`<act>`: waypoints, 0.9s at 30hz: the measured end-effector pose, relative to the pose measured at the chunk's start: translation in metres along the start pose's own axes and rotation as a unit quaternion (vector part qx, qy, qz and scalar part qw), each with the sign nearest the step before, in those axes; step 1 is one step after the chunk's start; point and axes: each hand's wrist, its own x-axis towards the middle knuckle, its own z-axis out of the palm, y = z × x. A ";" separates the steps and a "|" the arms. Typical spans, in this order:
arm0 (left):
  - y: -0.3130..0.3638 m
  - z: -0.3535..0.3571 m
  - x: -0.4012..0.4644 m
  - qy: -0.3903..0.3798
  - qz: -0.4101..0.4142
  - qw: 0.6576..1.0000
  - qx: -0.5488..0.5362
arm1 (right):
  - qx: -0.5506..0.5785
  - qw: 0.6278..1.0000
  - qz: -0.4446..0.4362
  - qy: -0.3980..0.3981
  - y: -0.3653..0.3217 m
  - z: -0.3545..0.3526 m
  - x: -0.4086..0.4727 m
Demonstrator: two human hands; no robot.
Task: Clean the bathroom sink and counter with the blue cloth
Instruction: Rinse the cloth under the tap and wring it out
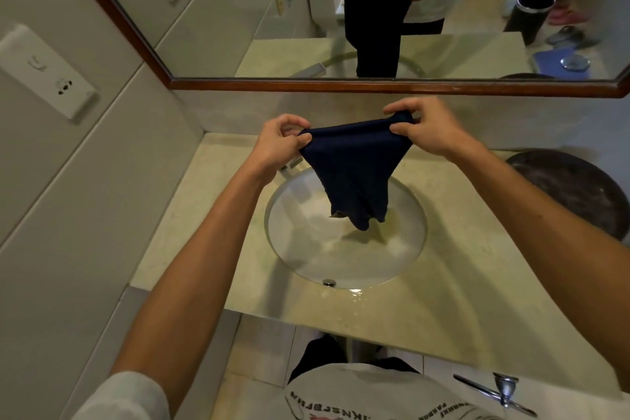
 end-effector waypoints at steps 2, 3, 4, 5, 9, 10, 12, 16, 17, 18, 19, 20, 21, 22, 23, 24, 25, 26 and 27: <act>0.000 -0.004 0.002 -0.037 -0.024 0.999 0.000 | -0.077 0.996 -0.022 -0.028 0.004 -0.003 0.001; 0.000 -0.006 0.003 -0.054 -0.034 0.998 0.015 | -0.127 0.991 -0.039 -0.037 0.005 -0.002 0.001; -0.001 -0.008 0.005 -0.067 -0.040 0.996 0.043 | -0.167 0.984 -0.055 -0.041 0.007 0.000 0.002; -0.002 -0.011 0.008 -0.077 -0.040 0.993 0.078 | -0.193 0.978 -0.063 -0.039 0.008 0.002 0.003; -0.003 -0.018 0.014 -0.139 -0.038 0.974 0.174 | -0.194 0.979 -0.059 -0.037 0.014 0.017 0.005; -0.005 -0.021 0.017 -0.156 -0.036 0.969 0.188 | -0.176 0.981 -0.064 -0.046 0.013 0.020 0.005; -0.007 -0.026 0.021 -0.177 -0.028 0.960 0.214 | -0.124 0.989 -0.058 -0.062 0.011 0.025 0.003; -0.014 -0.027 0.031 -0.115 0.013 0.955 0.273 | -0.048 0.997 -0.033 -0.050 0.011 0.033 0.003; -0.014 -0.027 0.031 -0.103 0.032 0.956 0.272 | -0.038 0.998 -0.035 -0.045 0.011 0.035 0.004; -0.015 -0.028 0.032 -0.100 0.058 0.957 0.267 | -0.023 0.998 -0.034 -0.042 0.011 0.035 0.006; -0.016 -0.028 0.034 -0.110 0.084 0.959 0.247 | 0.000 0.999 -0.030 -0.040 0.010 0.035 0.007; -0.018 -0.029 0.035 -0.131 0.099 0.965 0.207 | 0.025 0.999 -0.023 -0.038 0.008 0.033 0.009; -0.019 -0.028 0.035 -0.155 0.099 0.972 0.147 | 0.047 0.998 -0.019 -0.036 0.006 0.030 0.011; -0.019 -0.028 0.034 -0.173 0.089 0.977 0.094 | 0.060 0.997 -0.020 -0.036 0.003 0.027 0.012; -0.019 -0.027 0.035 -0.180 0.079 0.979 0.054 | 0.068 0.997 -0.025 -0.041 -0.001 0.023 0.015; -0.017 -0.026 0.036 -0.182 0.073 0.980 0.034 | 0.074 0.996 -0.030 -0.049 -0.004 0.020 0.017; -0.013 -0.024 0.037 -0.190 0.070 0.979 0.024 | 0.080 0.995 -0.032 -0.057 -0.007 0.018 0.019; -0.009 -0.024 0.038 -0.205 0.071 0.976 0.027 | 0.085 0.994 -0.033 -0.063 -0.010 0.016 0.022; -0.003 -0.023 0.039 -0.227 0.073 0.970 0.042 | 0.091 0.993 -0.034 -0.066 -0.013 0.014 0.024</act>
